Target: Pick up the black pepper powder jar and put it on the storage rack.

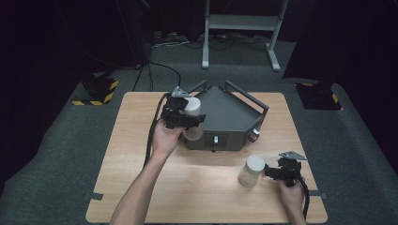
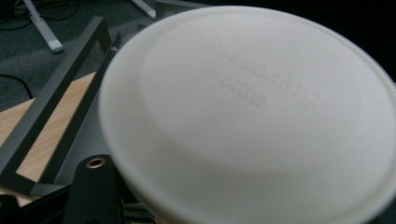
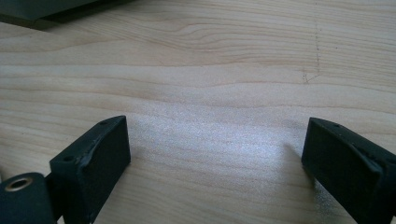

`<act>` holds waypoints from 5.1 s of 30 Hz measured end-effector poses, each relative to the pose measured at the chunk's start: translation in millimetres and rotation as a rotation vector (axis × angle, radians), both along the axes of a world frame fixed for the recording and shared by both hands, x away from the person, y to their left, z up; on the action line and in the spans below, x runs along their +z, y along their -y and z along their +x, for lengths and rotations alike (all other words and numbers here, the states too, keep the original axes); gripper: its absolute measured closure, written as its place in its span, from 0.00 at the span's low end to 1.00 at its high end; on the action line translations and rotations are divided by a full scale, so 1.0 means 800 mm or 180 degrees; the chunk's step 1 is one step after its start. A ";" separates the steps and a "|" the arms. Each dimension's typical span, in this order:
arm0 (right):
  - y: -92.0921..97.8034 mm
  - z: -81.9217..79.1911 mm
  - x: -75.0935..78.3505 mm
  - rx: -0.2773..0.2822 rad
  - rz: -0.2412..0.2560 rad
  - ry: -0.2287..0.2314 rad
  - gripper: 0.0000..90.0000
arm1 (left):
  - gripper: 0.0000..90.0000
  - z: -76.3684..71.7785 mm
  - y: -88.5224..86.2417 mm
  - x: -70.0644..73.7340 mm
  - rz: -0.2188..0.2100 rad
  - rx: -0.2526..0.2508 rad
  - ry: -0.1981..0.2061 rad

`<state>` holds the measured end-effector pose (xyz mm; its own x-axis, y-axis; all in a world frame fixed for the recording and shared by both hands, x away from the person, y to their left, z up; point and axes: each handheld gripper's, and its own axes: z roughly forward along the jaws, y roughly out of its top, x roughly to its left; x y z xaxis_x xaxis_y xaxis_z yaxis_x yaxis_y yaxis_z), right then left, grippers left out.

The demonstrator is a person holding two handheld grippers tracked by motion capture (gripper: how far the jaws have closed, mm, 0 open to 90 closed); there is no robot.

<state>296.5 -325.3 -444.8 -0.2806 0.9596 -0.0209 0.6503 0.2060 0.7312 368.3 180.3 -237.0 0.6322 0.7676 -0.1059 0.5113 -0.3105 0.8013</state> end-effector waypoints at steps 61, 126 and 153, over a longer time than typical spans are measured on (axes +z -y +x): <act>0.000 0.000 0.000 0.0002 0.0000 -0.0003 0.08 | 0.35 0.052 0.060 -0.044 0.0229 0.0569 0.0103; 0.000 0.000 0.000 0.0003 0.0000 0.0000 0.08 | 0.02 -0.074 -0.002 -0.109 0.0104 0.0711 0.0298; 0.000 0.000 0.000 -0.0001 0.0002 -0.0001 0.08 | 0.02 -0.099 0.000 -0.185 0.0206 0.0822 0.0044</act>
<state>296.6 -325.1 -444.9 -0.2803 0.9597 -0.0204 0.6505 0.2055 0.7312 289.4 180.6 -385.3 0.4154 0.9086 -0.0441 0.5694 -0.2219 0.7916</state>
